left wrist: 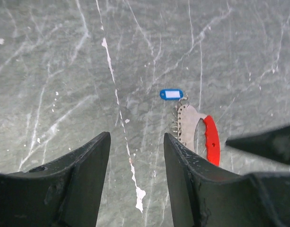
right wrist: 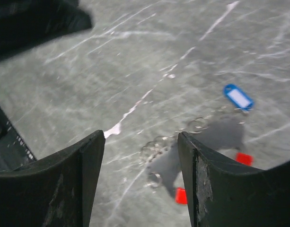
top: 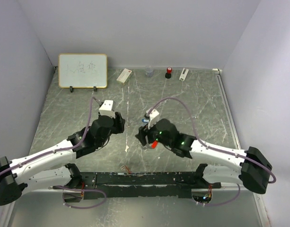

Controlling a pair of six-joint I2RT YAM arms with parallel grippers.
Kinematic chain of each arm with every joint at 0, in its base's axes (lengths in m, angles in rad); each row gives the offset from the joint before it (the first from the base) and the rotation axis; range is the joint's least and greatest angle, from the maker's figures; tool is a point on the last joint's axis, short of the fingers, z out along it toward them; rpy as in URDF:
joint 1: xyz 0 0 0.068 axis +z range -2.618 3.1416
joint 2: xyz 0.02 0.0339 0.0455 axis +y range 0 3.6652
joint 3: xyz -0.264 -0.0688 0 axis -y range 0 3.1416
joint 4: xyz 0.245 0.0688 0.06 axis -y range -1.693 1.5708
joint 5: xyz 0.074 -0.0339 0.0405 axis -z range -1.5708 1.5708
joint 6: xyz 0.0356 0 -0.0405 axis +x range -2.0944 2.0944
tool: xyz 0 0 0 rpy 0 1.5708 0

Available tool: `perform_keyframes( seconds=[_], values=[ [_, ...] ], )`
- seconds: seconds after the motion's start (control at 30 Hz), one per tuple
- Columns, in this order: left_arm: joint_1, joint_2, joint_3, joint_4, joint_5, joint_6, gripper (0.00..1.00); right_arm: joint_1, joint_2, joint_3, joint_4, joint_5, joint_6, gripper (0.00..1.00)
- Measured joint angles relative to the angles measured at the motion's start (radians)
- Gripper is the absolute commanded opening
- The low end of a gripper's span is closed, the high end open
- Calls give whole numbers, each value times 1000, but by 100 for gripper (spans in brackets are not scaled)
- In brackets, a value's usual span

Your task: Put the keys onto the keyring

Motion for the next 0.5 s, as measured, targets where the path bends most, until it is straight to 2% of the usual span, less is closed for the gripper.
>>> perform_keyframes(
  seconds=[0.3, 0.5],
  values=[
    [5, -72, 8, -81, -58, -24, 62, 427, 180, -25, 13, 201, 111, 62],
    [6, -112, 2, -129, -48, -60, 62, 573, 349, -6, 14, 320, 188, 62]
  ],
)
